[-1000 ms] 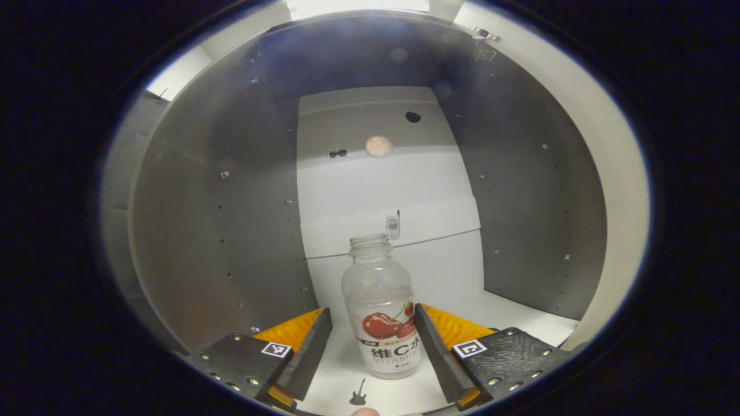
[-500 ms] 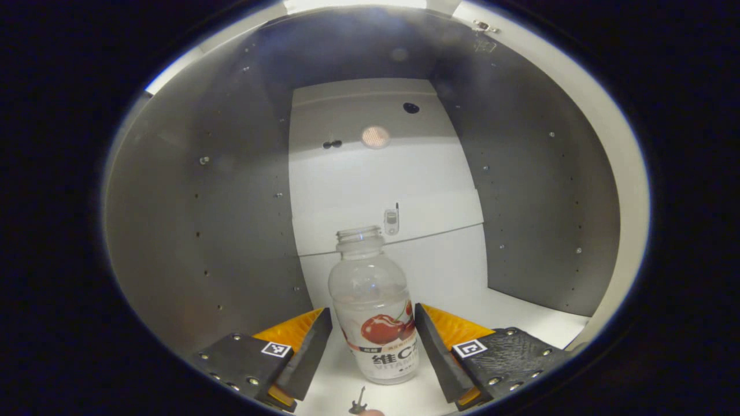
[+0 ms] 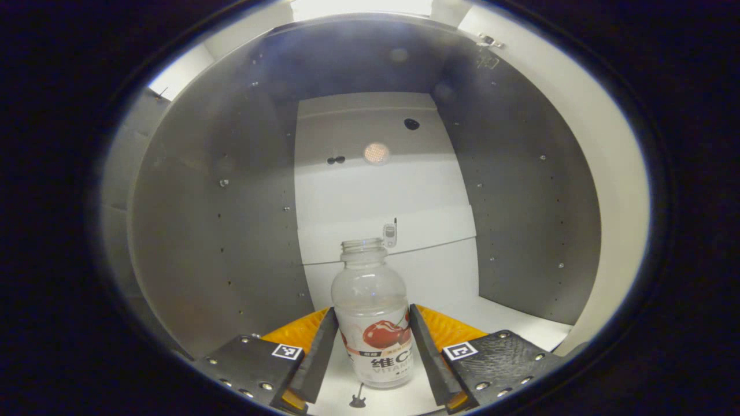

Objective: Open the cabinet door with the right hand, grasp the bottle in the cabinet with the left hand and place it on the coaster, then close the cabinet door with the right hand.

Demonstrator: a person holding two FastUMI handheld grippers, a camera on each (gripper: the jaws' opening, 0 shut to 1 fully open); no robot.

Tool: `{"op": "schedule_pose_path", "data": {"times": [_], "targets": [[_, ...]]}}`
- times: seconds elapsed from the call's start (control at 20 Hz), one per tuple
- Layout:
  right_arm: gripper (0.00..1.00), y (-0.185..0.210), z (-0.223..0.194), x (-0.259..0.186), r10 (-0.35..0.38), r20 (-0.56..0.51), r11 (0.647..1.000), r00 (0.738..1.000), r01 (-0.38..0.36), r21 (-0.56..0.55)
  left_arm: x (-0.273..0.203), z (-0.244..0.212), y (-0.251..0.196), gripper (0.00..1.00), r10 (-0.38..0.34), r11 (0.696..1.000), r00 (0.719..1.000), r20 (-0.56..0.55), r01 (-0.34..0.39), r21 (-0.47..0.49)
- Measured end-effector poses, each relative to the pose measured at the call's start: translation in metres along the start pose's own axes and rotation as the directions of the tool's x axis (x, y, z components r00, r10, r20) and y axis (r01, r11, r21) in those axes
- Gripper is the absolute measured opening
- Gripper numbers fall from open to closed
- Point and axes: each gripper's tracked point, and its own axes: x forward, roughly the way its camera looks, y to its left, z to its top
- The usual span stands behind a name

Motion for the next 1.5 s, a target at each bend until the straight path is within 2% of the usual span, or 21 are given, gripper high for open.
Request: {"op": "schedule_pose_path", "data": {"times": [0.1, 0.15, 0.35, 0.6, 0.65, 0.9, 0.95, 1.15, 1.2, 1.35, 1.4, 1.45, 1.5], "targets": [[0.94, -0.002, 0.006, 0.000, 0.008, 0.005, 1.000, 1.000, -0.008, 0.012, -0.005, 0.003, -0.001, 0.77, -0.013, 1.000, 1.000, 0.003, 0.013, -0.002], [0.94, -0.003, 0.007, 0.001, 0.014, 0.008, 1.000, 1.000, -0.014, 0.017, -0.005, 0.002, 0.002, 0.68, -0.008, 1.000, 1.000, 0.006, 0.008, 0.007], [0.94, -0.017, 0.005, 0.006, 0.011, 0.001, 1.000, 1.000, -0.011, 0.029, -0.011, 0.008, -0.003, 0.77, -0.036, 0.999, 0.999, 0.017, 0.036, -0.003], [0.94, -0.030, -0.004, 0.019, 0.021, -0.024, 0.999, 0.999, -0.020, 0.028, -0.015, 0.020, 0.005, 0.73, -0.022, 1.000, 0.999, 0.042, 0.023, -0.016], [0.94, -0.033, -0.008, 0.021, 0.028, -0.038, 0.999, 0.999, -0.027, 0.018, -0.016, 0.021, 0.004, 0.69, -0.019, 1.000, 0.999, 0.046, 0.020, -0.022], [0.94, -0.049, -0.026, 0.036, 0.048, -0.080, 0.998, 0.996, -0.051, -0.037, -0.022, 0.027, 0.011, 0.73, 0.051, 0.998, 0.996, 0.075, -0.048, -0.032], [0.94, -0.052, -0.030, 0.039, 0.044, -0.083, 0.997, 0.996, -0.049, -0.054, -0.026, 0.027, 0.010, 0.77, 0.068, 0.997, 0.994, 0.087, -0.066, -0.031], [0.94, -0.058, -0.061, 0.051, 0.065, -0.140, 0.994, 0.988, -0.076, -0.079, -0.036, 0.029, 0.008, 0.76, 0.134, 0.991, 0.984, 0.115, -0.136, 0.013], [0.94, -0.061, -0.068, 0.053, 0.066, -0.153, 0.994, 0.986, -0.078, -0.078, -0.035, 0.029, 0.005, 0.72, 0.152, 0.987, 0.982, 0.116, -0.156, 0.029], [0.94, -0.067, -0.090, 0.057, 0.078, -0.180, 0.994, 0.981, -0.090, -0.063, -0.032, 0.028, 0.006, 0.72, 0.179, 0.982, 0.979, 0.100, -0.184, 0.037], [0.94, -0.069, -0.100, 0.058, 0.079, -0.193, 0.994, 0.978, -0.093, -0.063, -0.032, 0.028, 0.006, 0.77, 0.195, 0.979, 0.976, 0.096, -0.200, 0.041], [0.94, -0.070, -0.109, 0.057, 0.079, -0.205, 0.993, 0.976, -0.094, -0.066, -0.030, 0.026, 0.007, 0.77, 0.215, 0.975, 0.972, 0.091, -0.220, 0.045], [0.94, -0.072, -0.119, 0.057, 0.080, -0.220, 0.992, 0.972, -0.098, -0.074, -0.029, 0.025, 0.007, 0.73, 0.230, 0.971, 0.969, 0.087, -0.234, 0.045]]}}
